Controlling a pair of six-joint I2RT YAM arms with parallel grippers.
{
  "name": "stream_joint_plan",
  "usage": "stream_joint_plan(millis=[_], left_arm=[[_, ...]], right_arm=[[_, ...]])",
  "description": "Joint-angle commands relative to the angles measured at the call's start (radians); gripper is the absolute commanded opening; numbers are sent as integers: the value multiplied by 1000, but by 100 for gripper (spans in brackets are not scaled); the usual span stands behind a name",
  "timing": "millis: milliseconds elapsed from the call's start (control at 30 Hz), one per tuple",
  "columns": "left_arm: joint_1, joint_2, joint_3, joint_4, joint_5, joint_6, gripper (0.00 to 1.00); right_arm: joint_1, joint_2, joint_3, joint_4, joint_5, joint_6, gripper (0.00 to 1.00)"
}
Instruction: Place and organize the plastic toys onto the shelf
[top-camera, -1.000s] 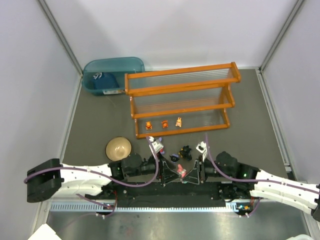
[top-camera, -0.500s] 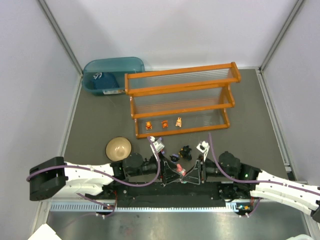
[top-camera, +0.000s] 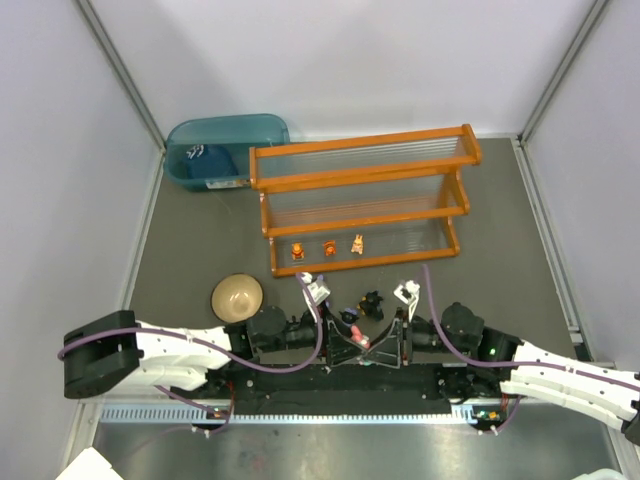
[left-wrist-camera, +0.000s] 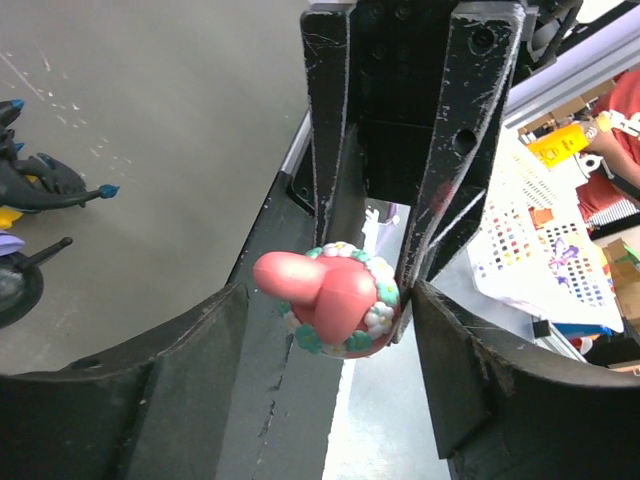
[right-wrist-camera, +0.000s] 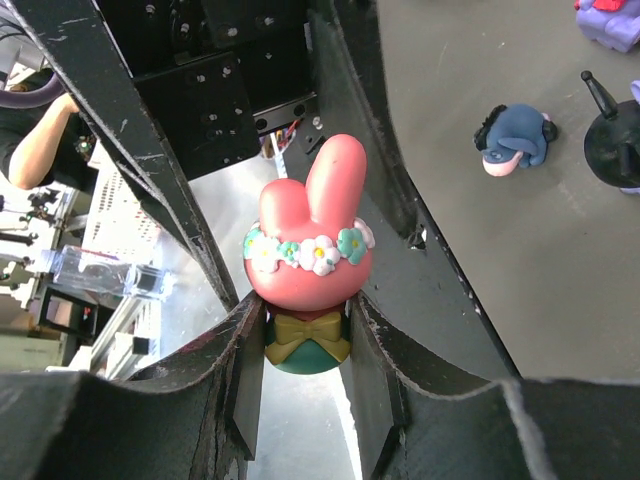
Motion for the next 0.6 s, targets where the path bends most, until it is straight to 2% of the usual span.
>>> stream_joint_plan(millis=[0,100,133,200,233,333,367,400,500,533,567], left_arm=[[-4,7,20,81,26,-2,66],[-4,15,22,93,39,-3,56],[-5,18,22,95,42,-3,47],[-5,29,25,104,55,-5,37],[-5,34,30,107,60,-6,27],[-5,50,33,116,71,-14,12],[-4,60,33,129,72,-17,4],[-5,64,31,133,78,-20,0],[-4,77,31,152,85,-26,0],[-4,78,31,155,85,-28,0],[-5,80,31,155,85,-30,0]], right_arm=[[15,-16,3,78,9,3,0],[14,-19,3,79,14,1,0],[14,-20,2,81,15,1,0],[15,-20,2,78,18,0,0],[15,-20,0,78,20,0,0],[15,-22,0,76,23,-1,0],[15,-22,0,76,23,-2,0],[15,-22,0,76,23,-4,0],[14,-24,2,67,31,-1,2],[15,-25,5,55,32,-2,11],[14,-27,8,49,34,-2,15]])
